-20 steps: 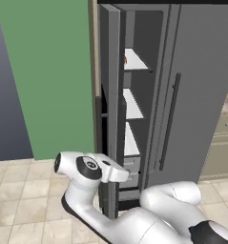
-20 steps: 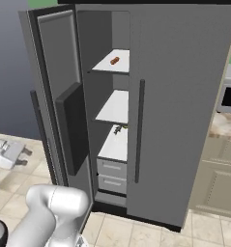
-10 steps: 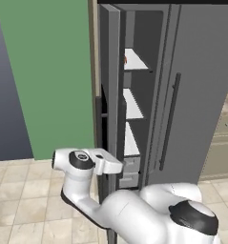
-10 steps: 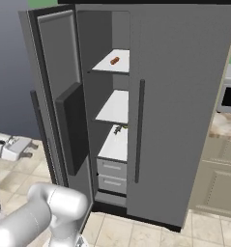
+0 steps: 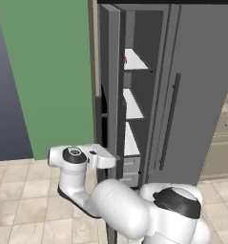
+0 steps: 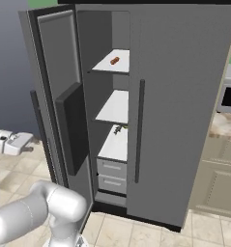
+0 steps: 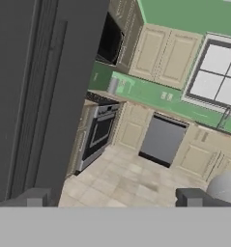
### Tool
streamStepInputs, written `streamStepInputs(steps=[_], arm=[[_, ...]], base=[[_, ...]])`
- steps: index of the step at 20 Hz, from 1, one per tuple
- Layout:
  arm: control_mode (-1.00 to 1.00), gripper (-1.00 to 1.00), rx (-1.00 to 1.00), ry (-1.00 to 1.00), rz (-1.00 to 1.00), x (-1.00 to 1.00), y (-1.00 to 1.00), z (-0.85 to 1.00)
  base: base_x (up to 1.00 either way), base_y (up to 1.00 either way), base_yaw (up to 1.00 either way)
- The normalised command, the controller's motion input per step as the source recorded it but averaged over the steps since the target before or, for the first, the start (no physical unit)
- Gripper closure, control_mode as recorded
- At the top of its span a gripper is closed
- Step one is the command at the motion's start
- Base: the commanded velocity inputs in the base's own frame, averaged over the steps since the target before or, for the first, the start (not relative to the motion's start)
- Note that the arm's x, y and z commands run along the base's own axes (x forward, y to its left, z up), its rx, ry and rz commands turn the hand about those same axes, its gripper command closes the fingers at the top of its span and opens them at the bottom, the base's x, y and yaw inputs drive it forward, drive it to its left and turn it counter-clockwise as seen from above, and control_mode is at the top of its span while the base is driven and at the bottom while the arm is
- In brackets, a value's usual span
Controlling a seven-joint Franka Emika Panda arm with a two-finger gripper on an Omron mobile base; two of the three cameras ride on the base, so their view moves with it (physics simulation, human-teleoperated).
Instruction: Store the kebab skewer in the freezer for long-term storage. Close the freezer door after placing the cooked food.
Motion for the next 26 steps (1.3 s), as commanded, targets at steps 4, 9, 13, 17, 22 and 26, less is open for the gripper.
streamStepInputs(steps=[4, 9, 13, 17, 22, 26], arm=[[-1.0, -1.0, -0.01, -0.12, 0.09, -0.01, 0.22, 0.02], [-1.0, -1.0, 0.0, -0.07, 0.1, 0.02, 0.16, 0.06], [-1.0, -1.0, 0.0, -0.01, 0.13, 0.25, 0.11, 0.01], [-1.0, -1.0, 0.0, 0.0, 0.13, 0.35, 0.25, 0.0], [-1.0, -1.0, 0.0, 0.0, 0.16, 0.41, 0.31, 0.0], [-1.0, -1.0, 0.0, 0.0, 0.12, 0.32, 0.19, 0.0]], base=[[0.0, 0.0, 0.0], [0.0, 0.0, 0.0], [0.0, 0.0, 0.0], [0.0, 0.0, 0.0], [0.0, 0.0, 0.0], [0.0, 0.0, 0.0]])
